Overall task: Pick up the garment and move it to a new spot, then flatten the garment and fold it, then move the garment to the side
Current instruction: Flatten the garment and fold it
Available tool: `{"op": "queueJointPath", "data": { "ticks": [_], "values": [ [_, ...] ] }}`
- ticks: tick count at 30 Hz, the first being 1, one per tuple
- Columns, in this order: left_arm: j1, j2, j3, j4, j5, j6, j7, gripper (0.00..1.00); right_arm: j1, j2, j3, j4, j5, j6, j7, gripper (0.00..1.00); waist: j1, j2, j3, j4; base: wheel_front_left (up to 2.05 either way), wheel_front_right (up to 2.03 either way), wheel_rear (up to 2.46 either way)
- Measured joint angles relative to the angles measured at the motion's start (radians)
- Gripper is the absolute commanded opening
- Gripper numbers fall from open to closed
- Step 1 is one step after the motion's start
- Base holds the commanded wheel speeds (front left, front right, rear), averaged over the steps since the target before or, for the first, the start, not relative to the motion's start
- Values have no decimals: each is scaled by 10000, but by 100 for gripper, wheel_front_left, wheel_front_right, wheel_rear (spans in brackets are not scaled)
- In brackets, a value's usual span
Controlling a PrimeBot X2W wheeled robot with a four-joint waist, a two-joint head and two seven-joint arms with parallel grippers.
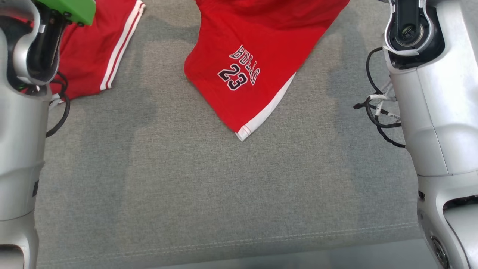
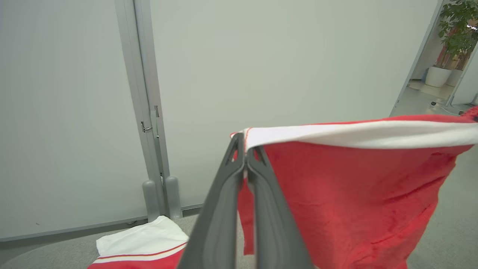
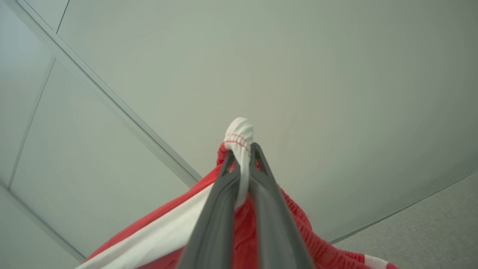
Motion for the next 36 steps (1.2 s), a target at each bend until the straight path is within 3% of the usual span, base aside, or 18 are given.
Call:
{"op": "queueJointPath", "data": {
  "ticks": [5, 12, 21, 29, 36],
  "values": [
    [-370, -378, 44, 412, 151, 8, -608, 0, -786, -52, 44, 245, 247, -4, -8, 0, 0, 0, -202, 375, 0, 0, 0],
    [-407, -980, 278, 920, 46, 23, -1615, 0, -1186, -123, 901, 297, 911, -12, -88, 0, 0, 0, -554, 629, 0, 0, 0],
    [774, -2485, -330, 886, -462, -84, -2642, 0, -245, -146, 794, 291, 619, 504, -88, 0, 0, 0, -797, 809, 0, 0, 0],
    [3071, -2192, -1275, 941, -456, -391, -2878, 0, 1917, -522, 372, 441, 286, 750, -88, 0, 0, 0, -1244, 748, 0, 0, 0],
    [5131, -2027, -1806, 424, -426, -320, -2734, 0, 4006, -903, 765, 449, 268, 895, -88, 0, 0, 0, -1855, 552, 0, 0, 0]
  ]
}}
